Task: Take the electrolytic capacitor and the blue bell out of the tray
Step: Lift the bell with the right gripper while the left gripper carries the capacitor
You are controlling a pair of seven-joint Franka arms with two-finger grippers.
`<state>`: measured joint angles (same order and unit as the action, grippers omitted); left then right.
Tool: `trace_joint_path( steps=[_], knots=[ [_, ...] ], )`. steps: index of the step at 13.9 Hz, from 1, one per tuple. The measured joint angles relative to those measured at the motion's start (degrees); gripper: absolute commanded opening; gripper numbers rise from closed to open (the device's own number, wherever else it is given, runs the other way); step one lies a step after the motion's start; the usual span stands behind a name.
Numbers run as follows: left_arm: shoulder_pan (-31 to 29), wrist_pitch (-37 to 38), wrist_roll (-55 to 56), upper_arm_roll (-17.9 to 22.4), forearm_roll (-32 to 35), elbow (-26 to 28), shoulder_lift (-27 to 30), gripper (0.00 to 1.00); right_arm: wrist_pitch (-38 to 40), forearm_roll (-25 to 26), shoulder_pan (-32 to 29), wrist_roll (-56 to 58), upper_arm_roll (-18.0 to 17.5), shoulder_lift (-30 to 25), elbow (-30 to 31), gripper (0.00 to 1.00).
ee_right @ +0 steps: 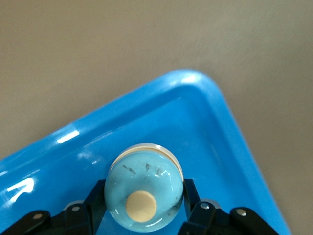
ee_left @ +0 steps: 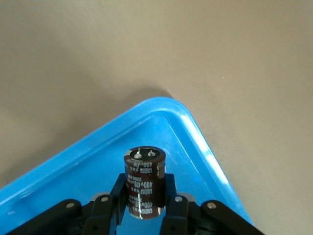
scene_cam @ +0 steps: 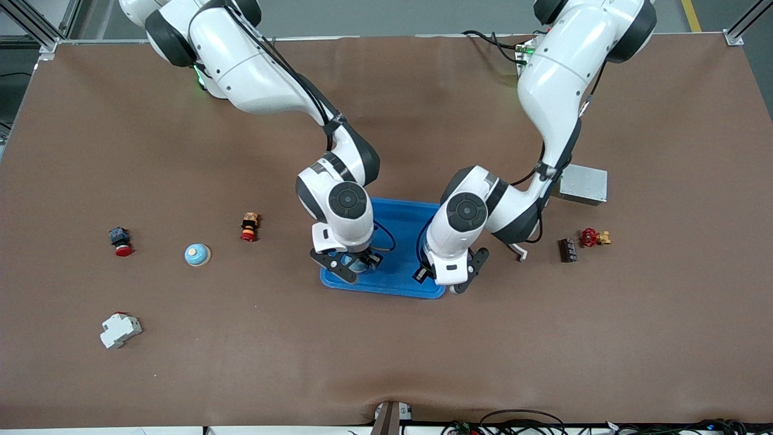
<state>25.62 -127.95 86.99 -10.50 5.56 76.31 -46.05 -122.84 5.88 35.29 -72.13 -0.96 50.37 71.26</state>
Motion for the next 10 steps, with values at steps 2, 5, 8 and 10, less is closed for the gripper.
trace_joint_path(
  steps=[2, 5, 8, 10],
  knots=[
    [-0.3, 7.3, -1.4, 0.0, 1.5, 0.0, 3.9, 0.0, 4.1, 0.0, -2.3, 4.7, 0.3, -1.9, -0.1, 0.0],
    [-2.8, 15.4, -9.6, 0.1, 1.8, 2.4, 9.5, 0.0, 8.6, 0.0, -10.1, 18.0, 0.8, -5.9, 2.0, 0.0],
    [-7.8, 17.1, -21.8, 0.1, 1.8, 9.3, 14.6, 0.0, 7.9, 0.0, -20.0, 32.1, 0.8, -11.4, 9.0, 0.0],
    [-12.2, 17.1, -31.8, 0.1, 1.8, 14.8, 17.6, 0.0, 4.4, 0.0, -24.5, 38.0, 0.7, -15.1, 15.0, 0.0]
  ],
)
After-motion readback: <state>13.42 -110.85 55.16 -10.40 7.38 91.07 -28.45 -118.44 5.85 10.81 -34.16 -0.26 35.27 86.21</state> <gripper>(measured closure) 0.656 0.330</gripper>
